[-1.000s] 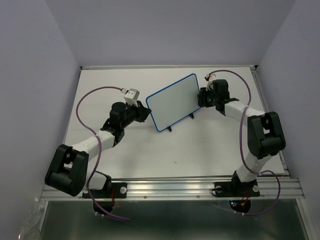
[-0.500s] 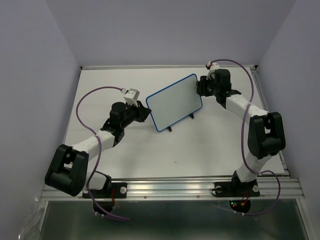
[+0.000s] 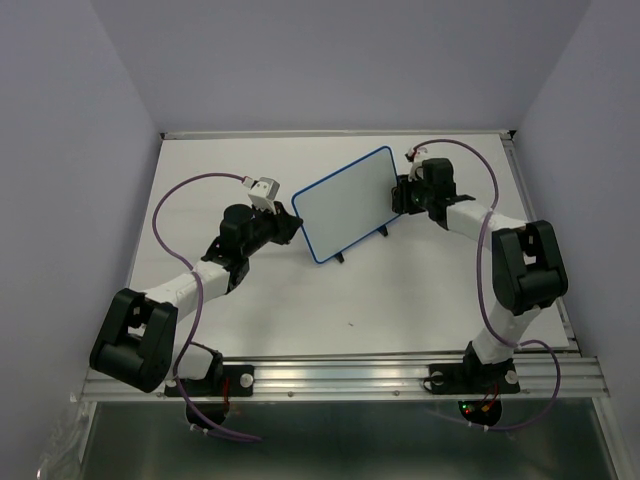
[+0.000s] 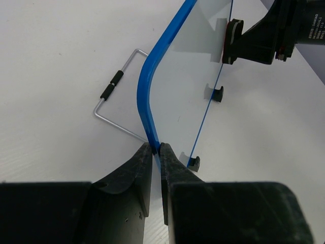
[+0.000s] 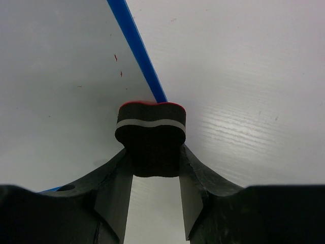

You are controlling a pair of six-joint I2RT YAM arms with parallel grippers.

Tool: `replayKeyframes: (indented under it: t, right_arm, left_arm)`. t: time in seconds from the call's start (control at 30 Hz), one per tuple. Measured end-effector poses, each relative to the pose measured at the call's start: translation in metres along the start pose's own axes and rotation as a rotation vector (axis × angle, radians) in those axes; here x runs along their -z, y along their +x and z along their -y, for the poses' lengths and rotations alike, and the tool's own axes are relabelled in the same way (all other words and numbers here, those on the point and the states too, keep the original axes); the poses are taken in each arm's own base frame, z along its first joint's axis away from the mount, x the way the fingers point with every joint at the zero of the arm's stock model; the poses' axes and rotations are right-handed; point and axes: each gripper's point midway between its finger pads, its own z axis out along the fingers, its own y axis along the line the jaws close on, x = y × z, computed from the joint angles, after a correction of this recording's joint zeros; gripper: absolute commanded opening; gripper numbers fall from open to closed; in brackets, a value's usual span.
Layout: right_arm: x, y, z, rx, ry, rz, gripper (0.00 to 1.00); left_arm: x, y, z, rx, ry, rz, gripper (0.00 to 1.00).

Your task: Erase the whiteboard

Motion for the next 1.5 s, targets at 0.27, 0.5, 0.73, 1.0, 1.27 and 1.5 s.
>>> replayKeyframes:
  t: [0.27, 0.5, 0.73, 1.0, 1.27, 1.5]
  right_arm:
    - [0.001, -0.009, -0.001, 0.01, 0.031, 0.006, 0.01]
    - [0.006, -0.061, -0.002, 0.006, 0.075, 0.106, 0.01]
    - [0.006, -0.074, -0.004, -0.001, 0.07, 0.134, 0.01]
    - [0.003, -0.066, -0.015, 0.087, 0.034, 0.108, 0.01]
    - [-0.008, -0.046, -0.082, 0.238, -0.063, 0.07, 0.01]
    - [-0.015, -0.027, -0.125, 0.302, -0.101, 0.045, 0.01]
  left_arm:
    - [0.0, 0.0, 0.001, -0.001, 0.002, -0.001, 0.0]
    - [0.0, 0.0, 0.001, -0.001, 0.003, -0.001, 0.0]
    - [0.0, 0.0, 0.001, -0.001, 0.002, 0.0, 0.0]
    - [0.0, 0.0, 0.001, -0.001, 0.002, -0.001, 0.0]
    - [0.0, 0.001, 0.002, -0.001, 0.003, -0.003, 0.0]
    - [-0.001, 0.0, -0.002, -0.001, -0.018, 0.003, 0.0]
